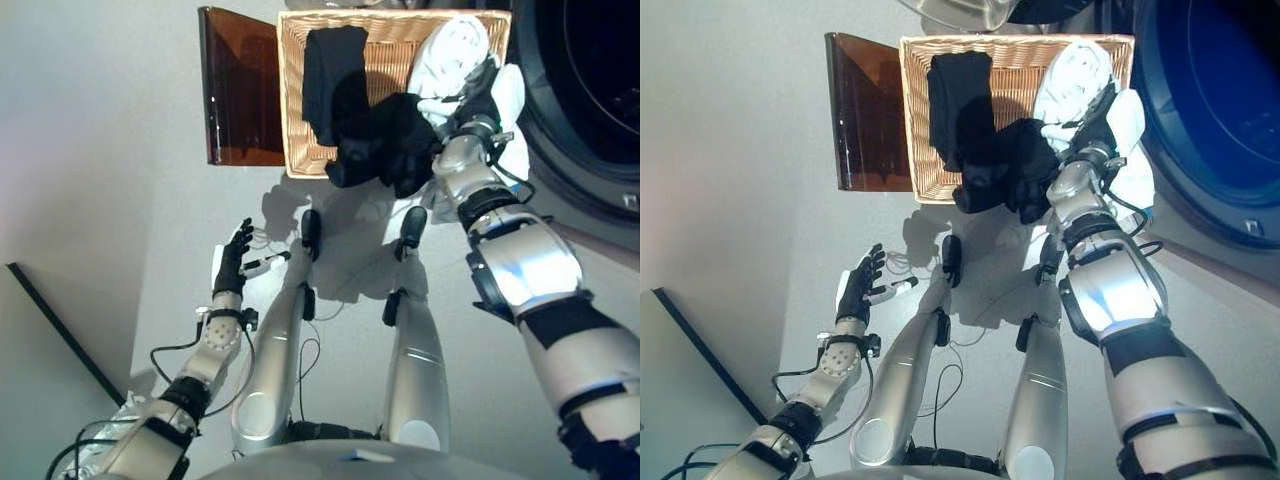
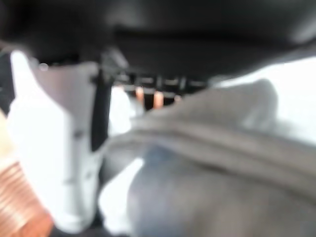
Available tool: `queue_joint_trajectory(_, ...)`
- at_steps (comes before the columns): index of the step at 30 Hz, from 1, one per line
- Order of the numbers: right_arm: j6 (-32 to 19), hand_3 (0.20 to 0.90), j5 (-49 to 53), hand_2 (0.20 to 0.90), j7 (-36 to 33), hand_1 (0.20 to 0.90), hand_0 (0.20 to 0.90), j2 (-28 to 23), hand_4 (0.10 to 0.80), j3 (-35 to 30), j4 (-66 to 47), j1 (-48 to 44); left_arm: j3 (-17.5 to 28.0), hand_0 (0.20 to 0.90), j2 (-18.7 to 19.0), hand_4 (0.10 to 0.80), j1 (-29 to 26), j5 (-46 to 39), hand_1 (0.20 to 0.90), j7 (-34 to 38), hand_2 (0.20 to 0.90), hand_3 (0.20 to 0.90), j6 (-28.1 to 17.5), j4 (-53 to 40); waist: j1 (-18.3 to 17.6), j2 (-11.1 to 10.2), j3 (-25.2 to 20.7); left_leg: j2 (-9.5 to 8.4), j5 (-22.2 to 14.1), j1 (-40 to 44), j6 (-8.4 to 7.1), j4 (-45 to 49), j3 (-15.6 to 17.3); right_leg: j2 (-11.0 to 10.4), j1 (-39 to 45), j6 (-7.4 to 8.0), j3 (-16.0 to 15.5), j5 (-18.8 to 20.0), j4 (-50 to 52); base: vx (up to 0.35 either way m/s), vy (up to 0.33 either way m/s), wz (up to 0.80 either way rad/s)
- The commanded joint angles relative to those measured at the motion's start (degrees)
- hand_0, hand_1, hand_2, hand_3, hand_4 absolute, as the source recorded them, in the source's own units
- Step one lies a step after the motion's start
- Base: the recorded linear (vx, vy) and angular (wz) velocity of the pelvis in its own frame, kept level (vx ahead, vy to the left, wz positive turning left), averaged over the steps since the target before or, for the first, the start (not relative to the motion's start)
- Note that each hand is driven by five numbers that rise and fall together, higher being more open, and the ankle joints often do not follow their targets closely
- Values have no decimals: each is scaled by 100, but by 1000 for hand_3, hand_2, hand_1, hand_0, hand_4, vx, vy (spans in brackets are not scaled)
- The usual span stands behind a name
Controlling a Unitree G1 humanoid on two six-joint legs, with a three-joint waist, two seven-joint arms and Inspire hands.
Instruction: Pick up the clothes and place them into the washing machine
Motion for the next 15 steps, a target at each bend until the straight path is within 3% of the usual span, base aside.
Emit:
queue_joint_trajectory(1, -225, 900, 119, 900, 232, 900, 900, -416, 800, 442, -90, -675, 18, 900, 400, 800, 465, -98, 900, 18, 900, 900, -260, -631, 311, 560, 3, -90, 357, -238, -309, -491, 32, 32, -338, 74, 134, -738, 840, -21, 1, 6)
queue_joint_trajectory(9, -221, 900, 212, 900, 277, 900, 900, -651, 800, 444, -17, -900, 58, 900, 422, 800, 453, -144, 900, -13, 900, 900, -297, -760, 378, 660, 3, -119, 410, -335, -311, -558, 32, 3, -500, 96, 158, -728, 888, -3, 6, 1)
queue_joint_trajectory(10, -253, 785, 260, 785, 297, 785, 785, -698, 718, 429, -61, -910, 63, 900, 416, 800, 452, -136, 900, -11, 900, 900, -289, -777, 382, 670, 3, -133, 414, -327, -309, -572, 36, -2, -482, 101, 167, -731, 878, 0, 0, 0)
queue_joint_trajectory(11, -276, 359, 303, 359, 282, 359, 359, -705, 414, 402, -106, -909, 74, 900, 409, 800, 446, -144, 900, -9, 900, 900, -288, -772, 382, 665, 3, -136, 410, -331, -306, -571, 34, -6, -489, 103, 171, -721, 874, 0, 0, 0)
queue_joint_trajectory(12, -274, 225, 304, 225, 281, 225, 225, -705, 318, 400, -109, -906, 74, 900, 410, 800, 445, -145, 900, -10, 900, 900, -289, -771, 382, 664, 3, -136, 410, -331, -306, -571, 34, -7, -489, 104, 172, -721, 875, 0, 0, 0)
queue_joint_trajectory(15, -321, 200, 333, 200, 215, 200, 200, -752, 300, 400, -181, -922, 99, 900, 396, 800, 442, -150, 900, 12, 900, 900, -292, -753, 379, 665, 3, -147, 412, -339, -308, -564, 38, -11, -500, 104, 184, -722, 881, 0, 0, 0)
